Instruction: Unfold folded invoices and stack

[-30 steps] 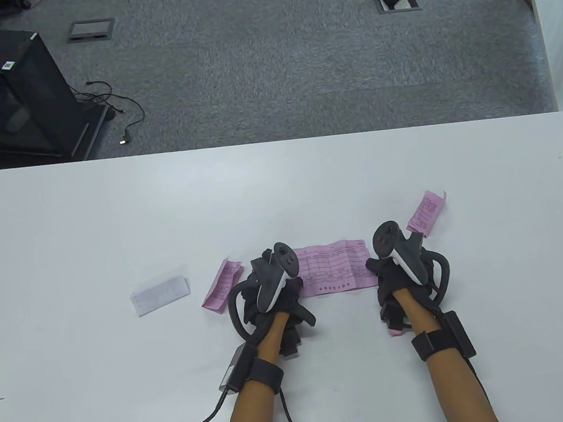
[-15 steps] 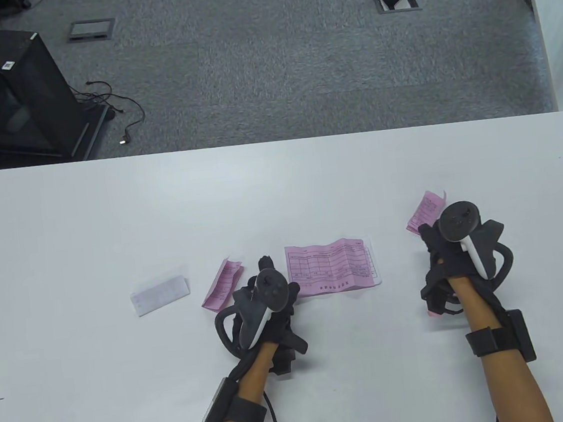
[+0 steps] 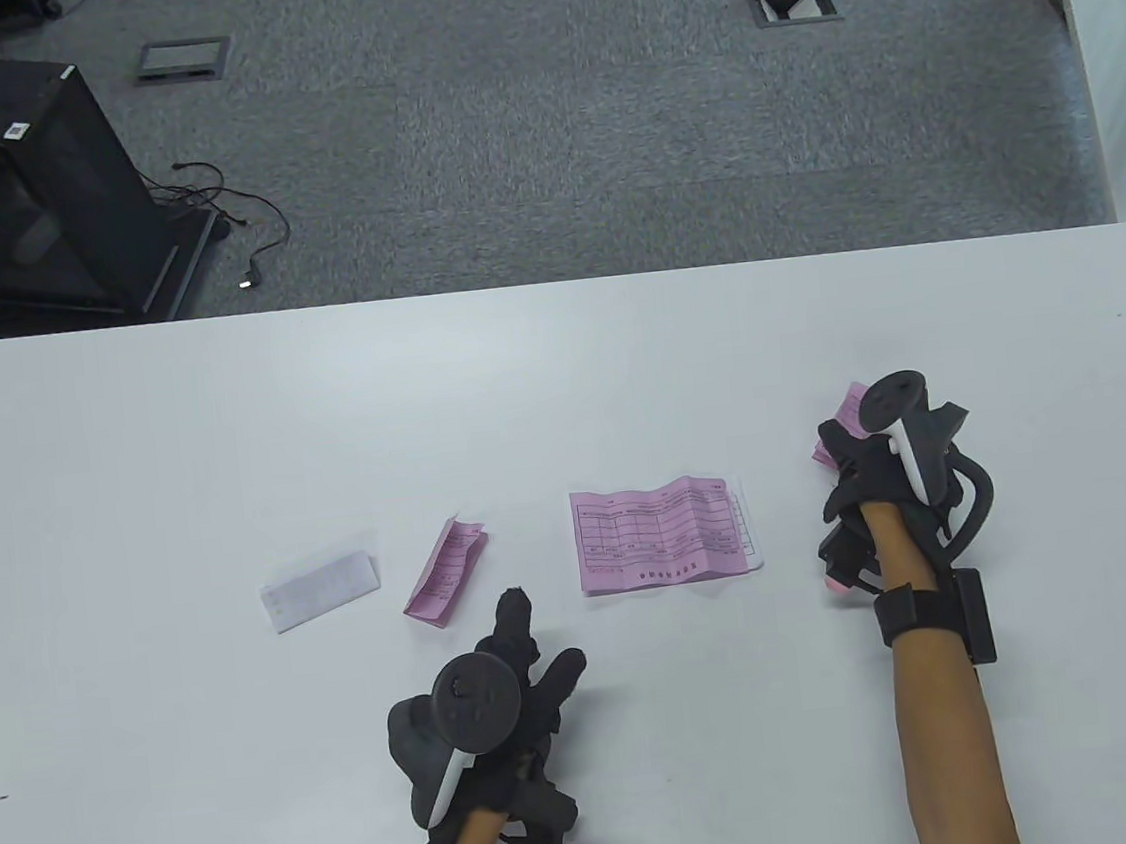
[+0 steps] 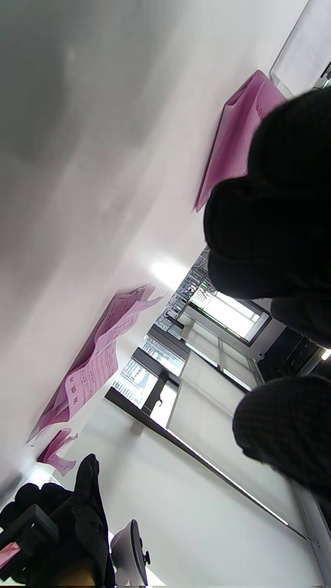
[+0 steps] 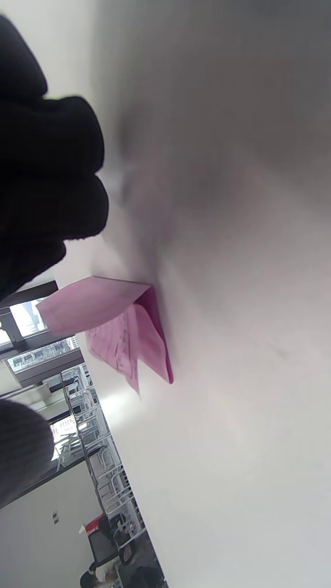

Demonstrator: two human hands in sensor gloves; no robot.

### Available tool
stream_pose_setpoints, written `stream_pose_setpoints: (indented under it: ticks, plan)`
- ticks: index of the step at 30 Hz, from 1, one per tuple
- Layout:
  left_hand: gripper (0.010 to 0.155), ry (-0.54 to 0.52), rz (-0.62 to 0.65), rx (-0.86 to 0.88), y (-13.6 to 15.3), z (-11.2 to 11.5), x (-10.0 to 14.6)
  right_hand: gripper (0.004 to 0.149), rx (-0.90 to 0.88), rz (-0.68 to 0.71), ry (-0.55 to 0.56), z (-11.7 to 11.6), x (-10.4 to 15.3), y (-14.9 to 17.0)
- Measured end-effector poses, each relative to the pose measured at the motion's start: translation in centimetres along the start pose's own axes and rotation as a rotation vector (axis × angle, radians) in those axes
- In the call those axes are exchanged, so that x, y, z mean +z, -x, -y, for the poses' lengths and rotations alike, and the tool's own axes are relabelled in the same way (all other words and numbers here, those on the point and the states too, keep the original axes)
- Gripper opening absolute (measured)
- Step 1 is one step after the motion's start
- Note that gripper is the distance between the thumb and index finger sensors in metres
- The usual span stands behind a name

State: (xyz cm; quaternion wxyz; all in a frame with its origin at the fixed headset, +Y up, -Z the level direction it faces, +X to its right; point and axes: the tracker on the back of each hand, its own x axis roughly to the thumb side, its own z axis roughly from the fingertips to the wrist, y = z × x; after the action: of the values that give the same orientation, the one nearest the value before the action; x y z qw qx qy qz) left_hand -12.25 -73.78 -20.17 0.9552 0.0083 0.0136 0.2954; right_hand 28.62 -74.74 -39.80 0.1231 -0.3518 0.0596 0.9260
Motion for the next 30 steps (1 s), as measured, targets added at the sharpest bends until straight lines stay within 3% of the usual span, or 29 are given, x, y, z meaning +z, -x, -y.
stream_pose_setpoints:
  ticks: [10,15,23,30]
  plan:
    - [0.078,0.015,0.029,0.088,0.3,0.2,-0.3,0.058,0.205,0.024,0.151,-1.1,-0.7,-0.4]
    - [0.078,0.034,0.007,0.104,0.7,0.5,-0.5,0.043,0.205,0.034,0.188,-1.3,-1.2,0.5]
    - [0.078,0.042,0.018,0.089,0.5,0.7,-0.5,0.039,-0.001,0.069,0.169,-0.2,-0.6,3.7]
    - [0.077,0.046,0.054,0.082,0.1,1.2,-0.4,0.039,-0.287,0.208,0.179,4.8,3.6,8.2]
